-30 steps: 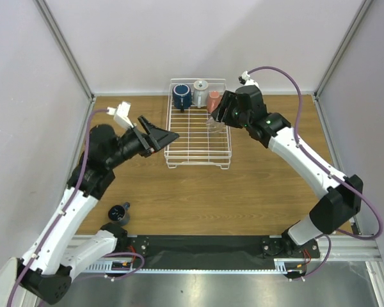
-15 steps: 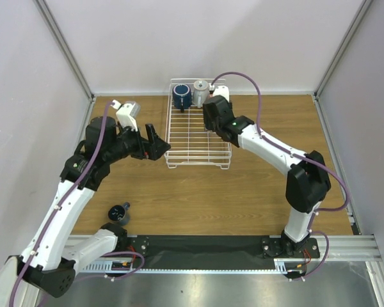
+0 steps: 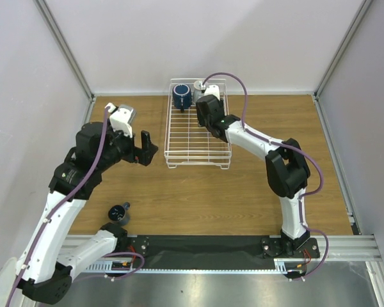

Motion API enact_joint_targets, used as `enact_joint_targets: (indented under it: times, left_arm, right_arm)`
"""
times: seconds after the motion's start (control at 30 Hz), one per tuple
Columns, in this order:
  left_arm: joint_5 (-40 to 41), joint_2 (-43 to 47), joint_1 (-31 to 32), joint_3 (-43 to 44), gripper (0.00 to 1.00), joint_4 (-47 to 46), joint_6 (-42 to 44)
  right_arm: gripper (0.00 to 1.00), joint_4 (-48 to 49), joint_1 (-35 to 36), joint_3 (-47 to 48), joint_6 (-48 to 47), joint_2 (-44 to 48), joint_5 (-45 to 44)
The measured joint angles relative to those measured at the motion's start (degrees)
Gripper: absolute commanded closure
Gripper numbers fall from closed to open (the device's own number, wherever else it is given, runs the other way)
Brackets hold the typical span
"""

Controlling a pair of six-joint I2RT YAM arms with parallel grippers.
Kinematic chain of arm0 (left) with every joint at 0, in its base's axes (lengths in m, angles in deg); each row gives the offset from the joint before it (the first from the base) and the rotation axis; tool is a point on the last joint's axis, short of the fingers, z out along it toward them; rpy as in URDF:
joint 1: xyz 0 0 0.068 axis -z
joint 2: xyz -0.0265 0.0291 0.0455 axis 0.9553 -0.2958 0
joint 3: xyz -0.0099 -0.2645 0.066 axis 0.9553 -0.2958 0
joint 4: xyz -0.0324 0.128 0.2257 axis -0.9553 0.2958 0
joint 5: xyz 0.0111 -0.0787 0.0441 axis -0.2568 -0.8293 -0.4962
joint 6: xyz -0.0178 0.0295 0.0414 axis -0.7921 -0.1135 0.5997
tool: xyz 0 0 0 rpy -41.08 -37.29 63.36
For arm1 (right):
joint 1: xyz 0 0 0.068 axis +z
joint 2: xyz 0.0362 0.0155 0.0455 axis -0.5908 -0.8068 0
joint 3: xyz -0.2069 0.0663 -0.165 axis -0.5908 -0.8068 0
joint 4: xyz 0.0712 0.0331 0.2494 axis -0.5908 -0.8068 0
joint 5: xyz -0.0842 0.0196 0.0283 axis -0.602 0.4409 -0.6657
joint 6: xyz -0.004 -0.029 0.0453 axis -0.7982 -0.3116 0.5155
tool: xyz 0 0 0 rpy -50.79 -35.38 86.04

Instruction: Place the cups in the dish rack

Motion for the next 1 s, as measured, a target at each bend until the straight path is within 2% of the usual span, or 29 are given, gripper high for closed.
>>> enact_joint_targets:
  times: [0.5,1.0]
  left_arm:
    - [6.23,-2.56,2.27,2.34,0.0,1.27,5.07]
    - [8.72,-4.33,3.91,2.36,0.0,1.29,6.88]
  right_arm:
    - [1.0,0.07,-5.95,5.01,2.91,-5.84,4.07]
    - [0.98,0.15,-6.38,5.68,4.26,-8.35,6.05]
